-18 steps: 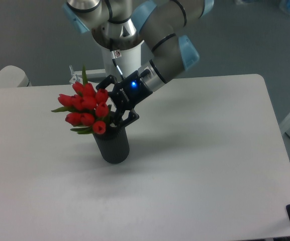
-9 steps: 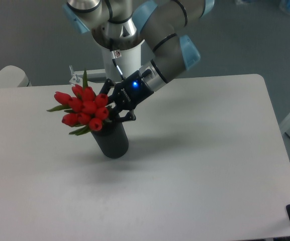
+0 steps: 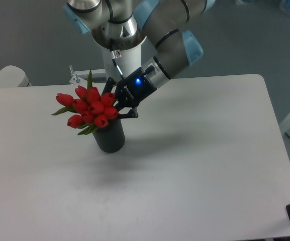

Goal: Pick up the flowers from the vase
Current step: 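Lift the tulip bunch straight up out of the black vase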

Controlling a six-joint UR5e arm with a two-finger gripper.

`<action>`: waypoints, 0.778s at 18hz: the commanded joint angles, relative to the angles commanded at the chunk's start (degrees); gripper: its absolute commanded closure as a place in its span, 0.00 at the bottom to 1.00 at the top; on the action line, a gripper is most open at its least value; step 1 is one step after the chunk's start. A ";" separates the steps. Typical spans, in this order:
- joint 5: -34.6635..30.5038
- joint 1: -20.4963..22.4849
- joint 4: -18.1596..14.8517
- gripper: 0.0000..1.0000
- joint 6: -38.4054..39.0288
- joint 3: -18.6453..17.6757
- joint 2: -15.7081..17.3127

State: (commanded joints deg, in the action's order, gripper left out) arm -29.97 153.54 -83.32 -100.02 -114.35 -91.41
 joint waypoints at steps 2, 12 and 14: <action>0.00 0.27 -1.84 0.73 0.27 0.00 1.67; 4.65 1.50 -9.23 0.73 3.51 1.14 7.65; 6.06 1.50 -9.23 0.73 5.88 2.45 7.83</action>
State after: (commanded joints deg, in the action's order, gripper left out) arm -23.91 155.04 -92.55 -94.14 -111.89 -83.58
